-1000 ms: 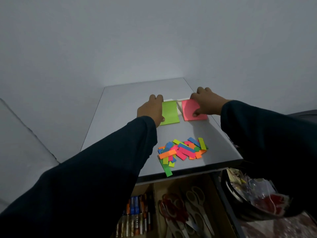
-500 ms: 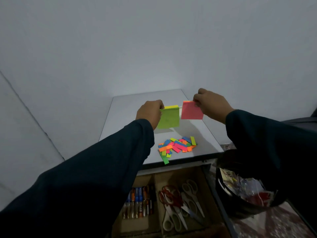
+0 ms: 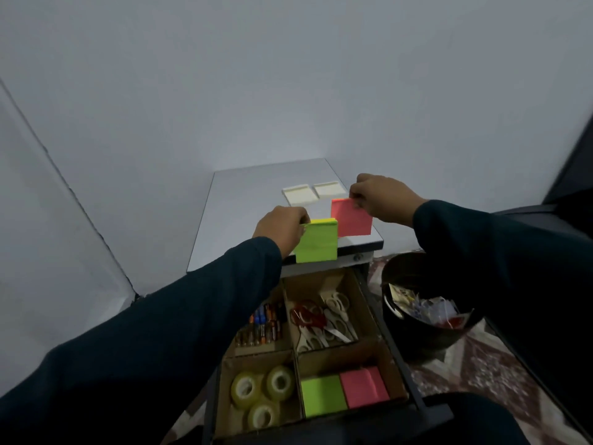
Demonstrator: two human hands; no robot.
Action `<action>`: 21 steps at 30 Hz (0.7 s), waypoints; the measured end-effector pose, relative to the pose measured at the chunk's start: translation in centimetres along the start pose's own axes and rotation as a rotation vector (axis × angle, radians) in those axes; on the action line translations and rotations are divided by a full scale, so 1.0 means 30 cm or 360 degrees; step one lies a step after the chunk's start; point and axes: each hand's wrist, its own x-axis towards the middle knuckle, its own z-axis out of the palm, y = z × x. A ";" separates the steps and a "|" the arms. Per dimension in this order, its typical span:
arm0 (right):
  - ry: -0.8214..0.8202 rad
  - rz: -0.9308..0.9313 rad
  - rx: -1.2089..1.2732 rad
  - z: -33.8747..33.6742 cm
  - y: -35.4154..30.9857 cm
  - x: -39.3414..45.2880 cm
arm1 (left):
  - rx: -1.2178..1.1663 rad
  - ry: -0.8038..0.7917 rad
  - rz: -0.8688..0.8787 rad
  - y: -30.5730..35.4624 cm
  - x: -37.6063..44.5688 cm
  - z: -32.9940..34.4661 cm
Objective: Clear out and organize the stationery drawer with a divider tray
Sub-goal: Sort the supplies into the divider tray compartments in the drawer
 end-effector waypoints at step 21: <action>-0.0821 -0.0092 0.0105 0.285 -0.120 -0.406 | -0.0034 -0.0520 -0.0135 -0.012 -0.426 0.317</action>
